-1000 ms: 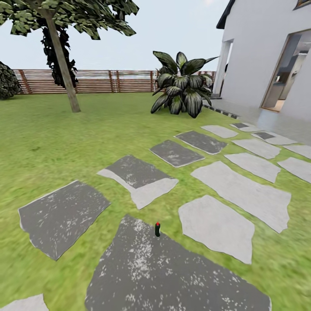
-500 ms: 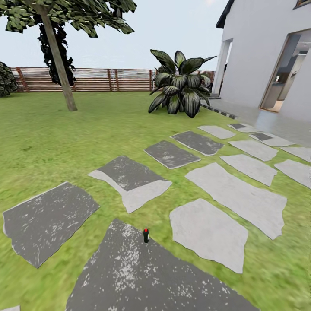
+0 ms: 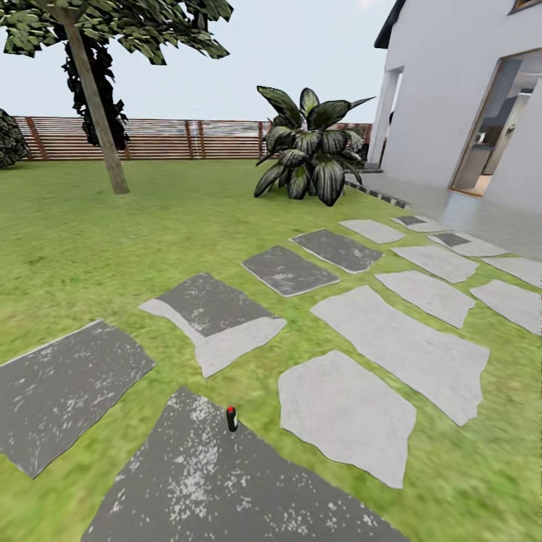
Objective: In the garden, pick up the pesticide atomizer on the floor and spray pesticide onto both trees until each tree trunk is fully covered.
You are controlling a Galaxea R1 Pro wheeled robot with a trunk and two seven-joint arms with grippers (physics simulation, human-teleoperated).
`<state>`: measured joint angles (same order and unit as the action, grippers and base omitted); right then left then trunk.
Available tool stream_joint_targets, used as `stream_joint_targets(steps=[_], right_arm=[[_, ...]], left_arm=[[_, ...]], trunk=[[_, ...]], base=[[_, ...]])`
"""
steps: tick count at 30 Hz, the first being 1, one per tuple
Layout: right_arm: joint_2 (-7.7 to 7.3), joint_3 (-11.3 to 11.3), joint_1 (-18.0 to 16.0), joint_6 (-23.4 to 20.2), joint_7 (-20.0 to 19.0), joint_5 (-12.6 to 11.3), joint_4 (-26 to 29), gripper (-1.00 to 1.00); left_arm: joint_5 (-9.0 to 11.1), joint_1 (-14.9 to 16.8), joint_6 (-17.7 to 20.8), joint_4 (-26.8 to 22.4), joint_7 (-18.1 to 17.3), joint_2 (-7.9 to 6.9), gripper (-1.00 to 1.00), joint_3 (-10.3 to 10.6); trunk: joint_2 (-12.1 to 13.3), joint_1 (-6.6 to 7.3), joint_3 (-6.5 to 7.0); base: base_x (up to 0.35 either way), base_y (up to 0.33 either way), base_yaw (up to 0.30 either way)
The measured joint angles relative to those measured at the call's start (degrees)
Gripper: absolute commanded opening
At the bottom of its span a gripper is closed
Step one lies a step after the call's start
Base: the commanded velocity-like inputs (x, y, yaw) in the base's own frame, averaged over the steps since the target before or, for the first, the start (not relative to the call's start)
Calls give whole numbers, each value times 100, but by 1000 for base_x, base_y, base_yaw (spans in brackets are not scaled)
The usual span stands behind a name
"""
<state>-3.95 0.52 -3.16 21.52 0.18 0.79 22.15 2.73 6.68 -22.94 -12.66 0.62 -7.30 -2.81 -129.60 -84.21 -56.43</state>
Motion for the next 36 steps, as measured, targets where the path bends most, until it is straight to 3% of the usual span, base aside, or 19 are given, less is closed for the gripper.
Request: stream_joint_targets(steps=[20,31,36], right_arm=[[0,-12,0,2,0,-9,8,100],[0,-8,0,2,0,-9,6,100],[6,-3,0,-1,-22,-6,-3,100]], left_arm=[[0,0,-2,0,0,0,100,-3],[8,0,0,-6,0,-8,100,-8],[-4,26,1,-90,10,9,100,4]], trunk=[[0,0,0],[0,0,0],[0,0,0]], base=[[133,-251,-3],[182,-134,-235],[33,-5,-40]])
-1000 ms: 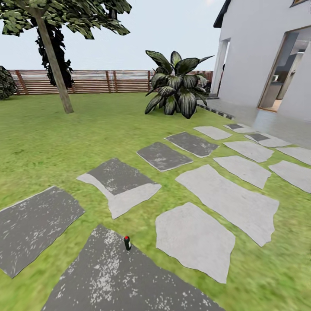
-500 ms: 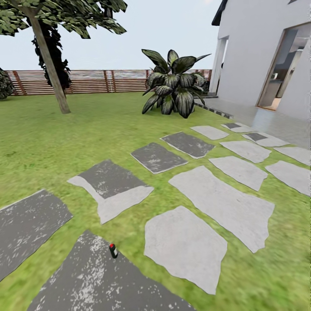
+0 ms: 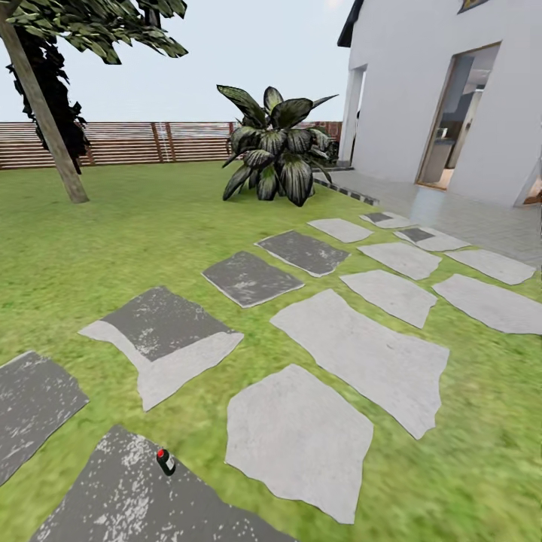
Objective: In the garden, pick up the pesticide atomizer on the floor and spray pesticide onto both trees until each tree trunk is fully covered.
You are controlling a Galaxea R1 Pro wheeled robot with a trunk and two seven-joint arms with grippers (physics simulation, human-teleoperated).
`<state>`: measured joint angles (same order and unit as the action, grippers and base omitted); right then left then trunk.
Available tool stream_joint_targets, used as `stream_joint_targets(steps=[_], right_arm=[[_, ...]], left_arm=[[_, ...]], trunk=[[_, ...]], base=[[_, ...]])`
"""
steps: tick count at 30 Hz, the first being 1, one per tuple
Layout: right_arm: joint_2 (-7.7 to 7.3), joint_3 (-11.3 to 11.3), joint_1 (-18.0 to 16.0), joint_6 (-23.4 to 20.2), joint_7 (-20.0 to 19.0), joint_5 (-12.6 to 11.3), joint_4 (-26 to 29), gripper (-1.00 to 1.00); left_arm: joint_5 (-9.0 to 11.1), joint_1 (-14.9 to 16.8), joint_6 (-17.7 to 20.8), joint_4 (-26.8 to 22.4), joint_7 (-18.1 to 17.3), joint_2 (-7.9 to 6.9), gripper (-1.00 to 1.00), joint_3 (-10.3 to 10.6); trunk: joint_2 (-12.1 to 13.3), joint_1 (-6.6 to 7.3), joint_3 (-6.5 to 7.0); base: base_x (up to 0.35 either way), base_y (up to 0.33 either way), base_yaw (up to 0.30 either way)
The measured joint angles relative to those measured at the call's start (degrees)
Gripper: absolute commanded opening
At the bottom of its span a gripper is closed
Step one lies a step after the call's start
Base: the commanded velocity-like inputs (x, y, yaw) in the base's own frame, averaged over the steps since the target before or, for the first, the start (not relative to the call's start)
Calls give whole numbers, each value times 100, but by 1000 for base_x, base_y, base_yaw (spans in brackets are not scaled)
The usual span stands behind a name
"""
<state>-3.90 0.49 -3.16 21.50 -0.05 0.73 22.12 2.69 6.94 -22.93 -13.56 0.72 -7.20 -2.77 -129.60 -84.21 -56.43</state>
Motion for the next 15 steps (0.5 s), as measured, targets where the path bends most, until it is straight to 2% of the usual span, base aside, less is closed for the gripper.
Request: stream_joint_targets(steps=[4,6,8,11,12,15], right_arm=[[20,3,-6,-5,3,1,49,100],[16,4,-79,-7,15,-1,345,100],[13,1,-270,-21,21,1,759,100],[14,-3,-727,-64,18,-1,1132,100],[15,-4,-851,-74,19,-2,1160,100],[35,-4,-1661,-350,30,-3,1214,100]], left_arm=[[-32,99,75,-35,8,9,100,18],[-42,521,153,-52,-5,10,100,37],[-52,990,443,-40,-18,32,100,46],[-56,1635,1244,-70,-8,75,100,49],[-53,1725,1364,-80,-6,79,100,48],[-48,2199,1758,-156,-13,107,100,50]], trunk=[[0,0,0],[0,0,2],[0,0,2],[0,0,2],[0,0,1],[0,0,2]], base=[[5,-1,-6],[1,0,-1],[0,0,0],[0,0,0],[0,0,0],[0,0,0]])
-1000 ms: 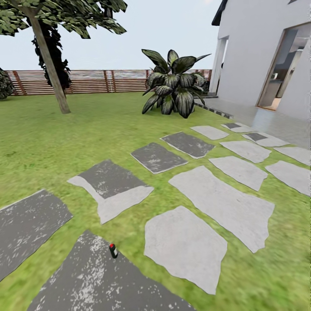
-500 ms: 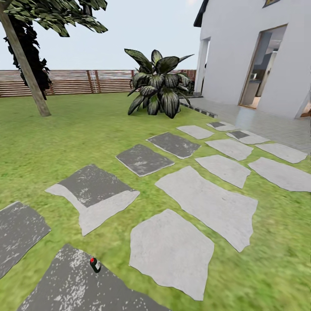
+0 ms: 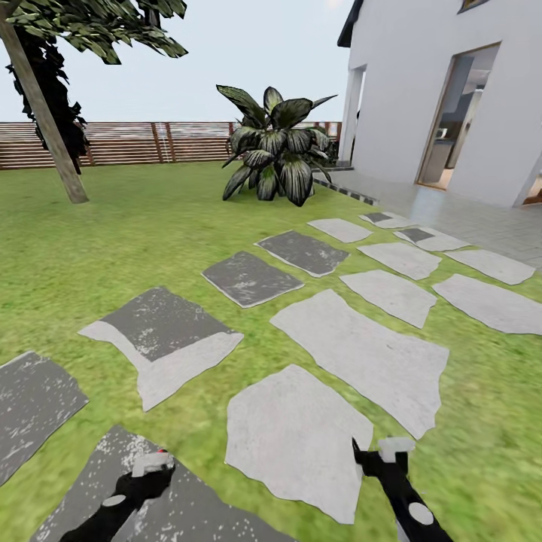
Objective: In the garden, pick up the pesticide atomizer on the floor and spray pesticide onto both trees until each tree trunk is fully covered.
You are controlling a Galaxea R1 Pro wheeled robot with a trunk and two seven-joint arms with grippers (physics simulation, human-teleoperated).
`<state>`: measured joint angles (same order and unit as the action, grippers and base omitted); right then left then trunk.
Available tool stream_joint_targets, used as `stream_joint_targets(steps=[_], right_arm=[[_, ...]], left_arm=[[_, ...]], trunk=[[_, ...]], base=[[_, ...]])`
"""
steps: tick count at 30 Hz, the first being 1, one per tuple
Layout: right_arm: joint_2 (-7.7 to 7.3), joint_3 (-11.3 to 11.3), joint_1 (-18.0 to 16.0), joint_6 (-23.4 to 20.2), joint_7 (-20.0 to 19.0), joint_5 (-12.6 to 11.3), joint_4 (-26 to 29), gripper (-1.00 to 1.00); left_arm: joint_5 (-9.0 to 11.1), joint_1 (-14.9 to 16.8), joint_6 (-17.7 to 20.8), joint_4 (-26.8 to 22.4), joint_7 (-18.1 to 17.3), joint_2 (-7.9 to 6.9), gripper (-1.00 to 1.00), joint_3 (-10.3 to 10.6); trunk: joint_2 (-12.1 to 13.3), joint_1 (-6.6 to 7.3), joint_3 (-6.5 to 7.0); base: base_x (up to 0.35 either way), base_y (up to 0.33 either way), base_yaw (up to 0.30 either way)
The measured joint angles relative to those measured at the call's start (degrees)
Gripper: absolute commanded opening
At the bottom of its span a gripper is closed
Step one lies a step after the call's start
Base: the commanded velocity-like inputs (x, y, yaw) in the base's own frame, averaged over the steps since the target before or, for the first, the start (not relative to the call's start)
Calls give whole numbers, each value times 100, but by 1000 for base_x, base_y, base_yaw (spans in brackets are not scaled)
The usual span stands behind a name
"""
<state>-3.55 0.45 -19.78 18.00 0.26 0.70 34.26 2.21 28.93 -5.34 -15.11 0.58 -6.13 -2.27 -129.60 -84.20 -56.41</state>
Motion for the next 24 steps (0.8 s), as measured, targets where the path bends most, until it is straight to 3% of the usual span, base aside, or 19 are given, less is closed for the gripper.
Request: stream_joint_targets(steps=[4,7,13,18,24], right_arm=[[14,-1,-656,-711,8,-19,31,100],[16,-1,-863,-1012,-1,-20,61,100],[-33,11,-932,-1105,-56,-5,15,100],[-40,16,-933,-1100,-68,21,-533,100],[-33,9,-936,-1097,-62,26,-665,100]], left_arm=[[-10,326,137,-40,5,-8,100,-1],[-17,434,154,-56,17,-68,100,-2],[-12,428,68,-57,1,-198,100,3],[-7,416,58,-60,-34,-220,100,9],[-6,415,60,-61,-76,-249,100,2]], trunk=[[0,0,-1],[0,0,-2],[0,0,-2],[0,0,-2],[-39,-22,-20]], base=[[0,0,0],[0,0,0],[0,0,0],[0,0,0],[0,0,0]])
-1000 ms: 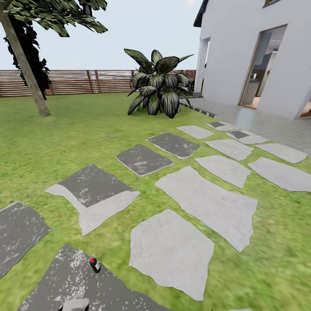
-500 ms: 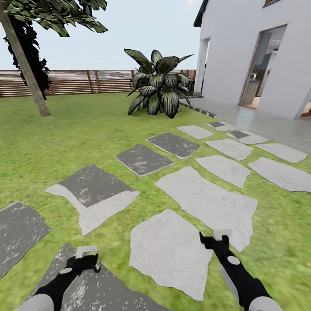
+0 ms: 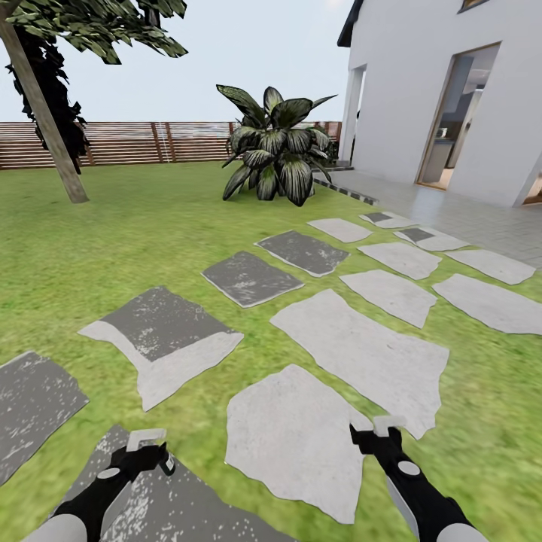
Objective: In the garden, pick up the pesticide atomizer on the floor and spray pesticide onto both trees until each tree trunk is fully covered.
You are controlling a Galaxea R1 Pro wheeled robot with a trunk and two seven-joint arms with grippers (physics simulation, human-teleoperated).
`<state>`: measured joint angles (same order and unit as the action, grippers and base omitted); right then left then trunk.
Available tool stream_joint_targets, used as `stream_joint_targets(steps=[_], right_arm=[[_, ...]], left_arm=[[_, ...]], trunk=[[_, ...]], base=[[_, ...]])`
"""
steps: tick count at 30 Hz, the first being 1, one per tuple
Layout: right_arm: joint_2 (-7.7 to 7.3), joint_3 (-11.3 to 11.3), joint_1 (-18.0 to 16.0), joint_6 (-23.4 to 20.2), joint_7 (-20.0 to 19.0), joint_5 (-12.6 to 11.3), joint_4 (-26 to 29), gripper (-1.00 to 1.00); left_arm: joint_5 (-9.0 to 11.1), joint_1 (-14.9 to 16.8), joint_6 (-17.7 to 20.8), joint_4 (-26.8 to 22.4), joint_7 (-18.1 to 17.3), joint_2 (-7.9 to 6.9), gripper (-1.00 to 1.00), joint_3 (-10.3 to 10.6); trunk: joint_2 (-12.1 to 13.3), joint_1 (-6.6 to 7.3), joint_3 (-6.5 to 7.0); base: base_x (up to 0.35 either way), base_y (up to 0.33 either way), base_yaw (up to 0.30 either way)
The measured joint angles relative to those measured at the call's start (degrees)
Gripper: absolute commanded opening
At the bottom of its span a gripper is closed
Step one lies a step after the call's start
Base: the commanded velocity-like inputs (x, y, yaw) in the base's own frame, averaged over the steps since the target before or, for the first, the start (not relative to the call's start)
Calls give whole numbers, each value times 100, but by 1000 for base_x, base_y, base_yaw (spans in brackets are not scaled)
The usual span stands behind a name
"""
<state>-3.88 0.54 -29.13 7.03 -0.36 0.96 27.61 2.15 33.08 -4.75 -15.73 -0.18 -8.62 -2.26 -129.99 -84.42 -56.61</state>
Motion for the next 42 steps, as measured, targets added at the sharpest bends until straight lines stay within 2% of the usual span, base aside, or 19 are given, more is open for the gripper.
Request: stream_joint_targets(steps=[28,30,33,42], right_arm=[[1,-28,2,-9,18,-6,-4,100],[1,-28,3,-9,17,-6,-2,100],[1,-28,3,-9,18,-6,-1,100],[1,-28,3,-9,18,-7,-1,100]], left_arm=[[2,-2,-20,8,0,1,100,-21],[0,-5,-133,11,0,1,100,-14],[-5,-4,-572,65,0,1,100,-12],[-4,5,-779,96,0,1,100,-11]], trunk=[[-1123,-615,-725],[-1203,-659,-779],[-1323,-725,-861],[-1337,-749,-1143]], base=[[0,0,0],[0,0,0],[0,0,0],[0,0,0]])
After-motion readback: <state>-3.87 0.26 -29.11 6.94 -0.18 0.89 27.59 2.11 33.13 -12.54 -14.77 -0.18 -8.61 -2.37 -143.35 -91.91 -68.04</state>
